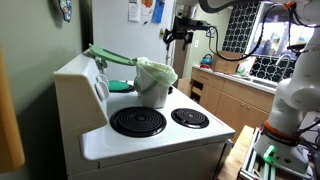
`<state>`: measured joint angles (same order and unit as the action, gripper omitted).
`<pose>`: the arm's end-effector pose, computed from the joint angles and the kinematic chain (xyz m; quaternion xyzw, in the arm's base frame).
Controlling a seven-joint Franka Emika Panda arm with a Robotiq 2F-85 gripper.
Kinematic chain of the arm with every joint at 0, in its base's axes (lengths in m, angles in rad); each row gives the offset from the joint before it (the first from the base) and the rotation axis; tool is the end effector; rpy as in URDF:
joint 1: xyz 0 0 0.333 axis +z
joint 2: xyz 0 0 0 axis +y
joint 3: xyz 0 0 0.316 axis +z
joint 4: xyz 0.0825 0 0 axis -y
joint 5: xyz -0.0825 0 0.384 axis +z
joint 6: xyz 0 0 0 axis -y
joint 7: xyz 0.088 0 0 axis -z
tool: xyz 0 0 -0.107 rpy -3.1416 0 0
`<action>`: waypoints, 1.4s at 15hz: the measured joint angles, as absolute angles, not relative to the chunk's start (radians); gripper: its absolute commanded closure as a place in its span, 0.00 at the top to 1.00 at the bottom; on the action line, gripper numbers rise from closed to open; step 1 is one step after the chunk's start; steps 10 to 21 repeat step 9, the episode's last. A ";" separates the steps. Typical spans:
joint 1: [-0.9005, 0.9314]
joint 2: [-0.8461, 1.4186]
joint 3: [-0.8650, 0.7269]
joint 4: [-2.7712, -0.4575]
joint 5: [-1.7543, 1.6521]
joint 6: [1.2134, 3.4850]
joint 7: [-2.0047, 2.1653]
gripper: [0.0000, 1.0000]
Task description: Put the piece of tissue on the red can and then put the can and piece of tissue in the white bin
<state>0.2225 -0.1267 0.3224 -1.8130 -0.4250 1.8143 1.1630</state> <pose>0.4714 0.2571 0.6047 0.9370 -0.2589 0.2094 0.1052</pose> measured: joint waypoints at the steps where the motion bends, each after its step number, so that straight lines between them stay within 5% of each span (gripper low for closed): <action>1: 0.222 -0.131 0.324 -1.808 -0.451 1.776 1.206 1.00; 21: 0.222 -0.134 0.326 -1.806 -0.476 1.740 1.258 1.00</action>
